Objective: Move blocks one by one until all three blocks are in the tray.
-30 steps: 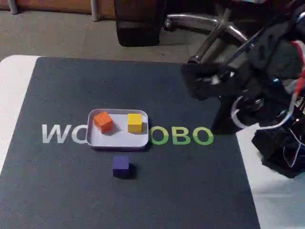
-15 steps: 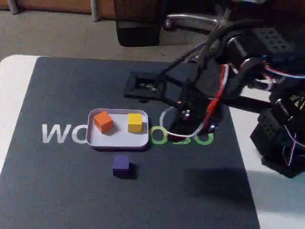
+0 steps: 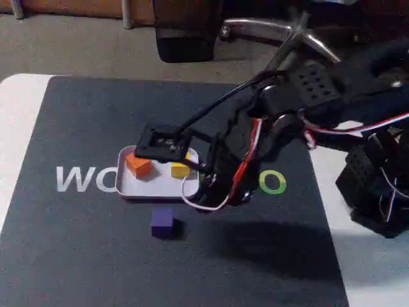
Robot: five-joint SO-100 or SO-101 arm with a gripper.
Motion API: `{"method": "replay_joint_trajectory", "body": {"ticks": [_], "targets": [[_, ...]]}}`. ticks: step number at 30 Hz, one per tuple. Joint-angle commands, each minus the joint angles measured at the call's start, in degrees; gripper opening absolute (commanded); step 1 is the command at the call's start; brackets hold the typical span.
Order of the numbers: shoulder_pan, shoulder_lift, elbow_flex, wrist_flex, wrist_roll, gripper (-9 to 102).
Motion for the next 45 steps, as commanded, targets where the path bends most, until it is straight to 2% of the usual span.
{"method": "replay_joint_trajectory", "body": {"ticks": [1, 20, 45], "targets": [[0.35, -2.64, -5.27, -1.23, 1.05, -1], [3.6, -16.17, -17.14, -1.49, 0.88, 12], [5.71, -24.26, -24.79, -1.58, -0.97, 16]]}}
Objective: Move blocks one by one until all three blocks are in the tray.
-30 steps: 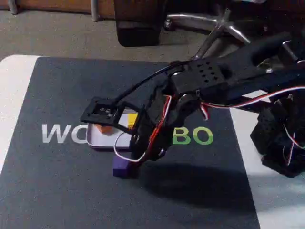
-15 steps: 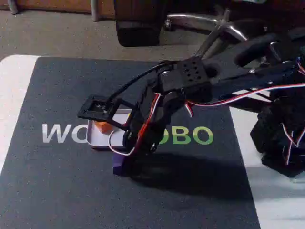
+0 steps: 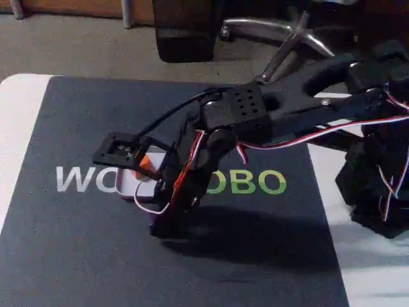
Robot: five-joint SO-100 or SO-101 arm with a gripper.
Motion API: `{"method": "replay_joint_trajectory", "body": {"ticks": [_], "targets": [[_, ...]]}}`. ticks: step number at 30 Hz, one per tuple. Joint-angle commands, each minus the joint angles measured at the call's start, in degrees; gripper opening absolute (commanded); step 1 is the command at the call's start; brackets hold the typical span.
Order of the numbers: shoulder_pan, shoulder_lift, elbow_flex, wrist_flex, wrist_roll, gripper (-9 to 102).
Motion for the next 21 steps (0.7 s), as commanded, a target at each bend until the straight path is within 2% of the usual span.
{"method": "replay_joint_trajectory", "body": {"ticks": [1, 21], "targets": [[0.62, 0.44, -3.34, -0.53, -0.35, 16], [0.79, -1.14, -3.43, -0.09, -2.2, 14]]}}
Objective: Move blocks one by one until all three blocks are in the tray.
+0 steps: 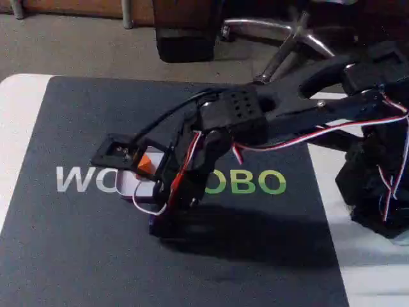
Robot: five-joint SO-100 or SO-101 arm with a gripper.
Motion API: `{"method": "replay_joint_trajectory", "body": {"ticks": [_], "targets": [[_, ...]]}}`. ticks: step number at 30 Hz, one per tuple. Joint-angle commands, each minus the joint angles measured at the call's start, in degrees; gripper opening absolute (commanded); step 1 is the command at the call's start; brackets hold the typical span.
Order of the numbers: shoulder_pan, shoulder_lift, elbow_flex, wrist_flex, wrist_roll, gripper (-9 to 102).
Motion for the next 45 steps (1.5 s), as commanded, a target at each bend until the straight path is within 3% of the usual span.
{"method": "replay_joint_trajectory", "body": {"ticks": [1, 16, 27, 35, 45], "targets": [[0.18, 0.62, -2.55, -0.09, -0.62, 14], [0.0, 3.25, -2.2, 0.0, -0.79, -8], [2.99, 15.56, -0.44, 2.29, 5.89, -8], [7.65, 31.46, 14.77, 2.37, 2.81, -8], [10.63, 23.29, 16.0, -5.1, -0.88, -8]]}}
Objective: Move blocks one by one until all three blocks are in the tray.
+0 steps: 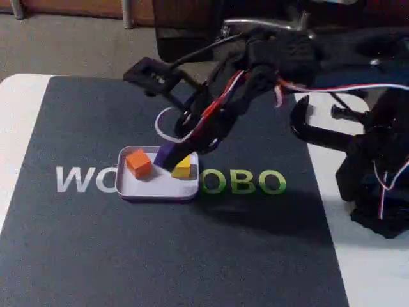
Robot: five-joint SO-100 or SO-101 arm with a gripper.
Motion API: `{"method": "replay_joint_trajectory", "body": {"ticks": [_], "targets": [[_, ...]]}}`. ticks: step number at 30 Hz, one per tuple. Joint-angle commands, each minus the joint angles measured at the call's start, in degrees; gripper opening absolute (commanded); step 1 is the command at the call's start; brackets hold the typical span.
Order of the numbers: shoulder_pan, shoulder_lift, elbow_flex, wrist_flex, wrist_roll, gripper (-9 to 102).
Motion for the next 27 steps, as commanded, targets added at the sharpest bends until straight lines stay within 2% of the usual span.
{"method": "replay_joint_trajectory", "body": {"ticks": [1, 17, 27], "targets": [[0.88, -1.58, -0.62, -3.08, -0.97, -8], [1.32, -3.78, -0.7, -4.75, -2.55, 13], [1.49, -2.55, -0.44, -4.22, -3.6, 15]]}}
